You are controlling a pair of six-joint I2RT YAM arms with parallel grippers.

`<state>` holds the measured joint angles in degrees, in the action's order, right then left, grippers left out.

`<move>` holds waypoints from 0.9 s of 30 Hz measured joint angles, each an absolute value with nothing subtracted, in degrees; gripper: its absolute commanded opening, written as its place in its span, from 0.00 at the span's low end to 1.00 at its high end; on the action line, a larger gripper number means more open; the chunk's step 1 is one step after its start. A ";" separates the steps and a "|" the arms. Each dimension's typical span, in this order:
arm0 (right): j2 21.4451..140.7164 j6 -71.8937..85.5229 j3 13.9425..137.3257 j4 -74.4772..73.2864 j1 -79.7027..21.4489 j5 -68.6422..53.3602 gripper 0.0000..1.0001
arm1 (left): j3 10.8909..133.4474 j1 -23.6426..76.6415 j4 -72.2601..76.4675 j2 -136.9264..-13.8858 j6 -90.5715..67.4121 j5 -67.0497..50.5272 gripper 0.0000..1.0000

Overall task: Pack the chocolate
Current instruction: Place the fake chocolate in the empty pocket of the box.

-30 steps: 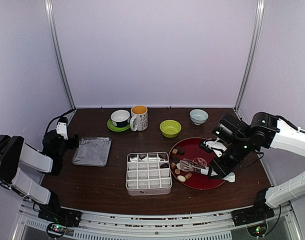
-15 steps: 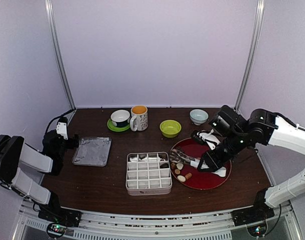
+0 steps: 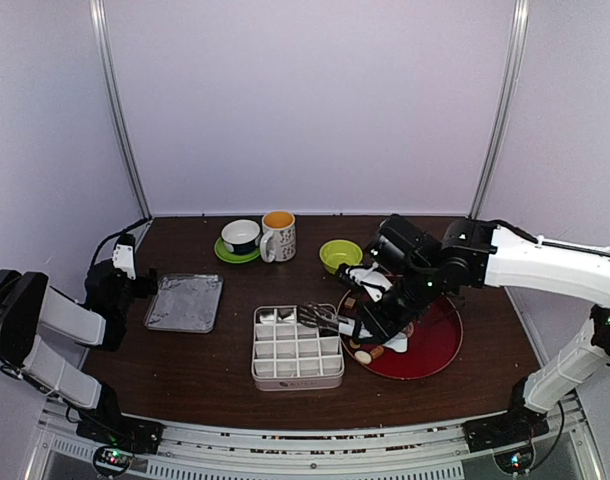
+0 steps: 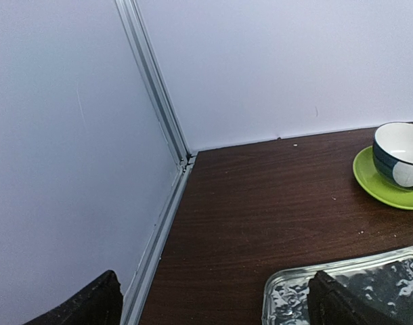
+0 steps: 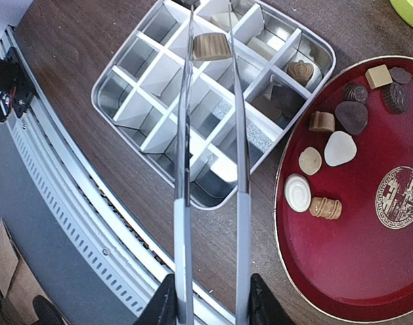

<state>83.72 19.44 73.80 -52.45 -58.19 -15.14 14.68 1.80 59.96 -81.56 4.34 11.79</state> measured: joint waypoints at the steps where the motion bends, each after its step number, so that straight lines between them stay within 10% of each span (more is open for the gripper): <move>1: 84.36 19.40 73.80 -52.58 -58.46 -14.61 0.26 | 14.68 1.80 59.96 -81.56 4.34 11.79 0.98; 27: 88.07 18.79 73.80 -52.88 -59.92 -10.22 0.43 | 14.68 1.80 59.94 -81.56 4.34 11.79 0.98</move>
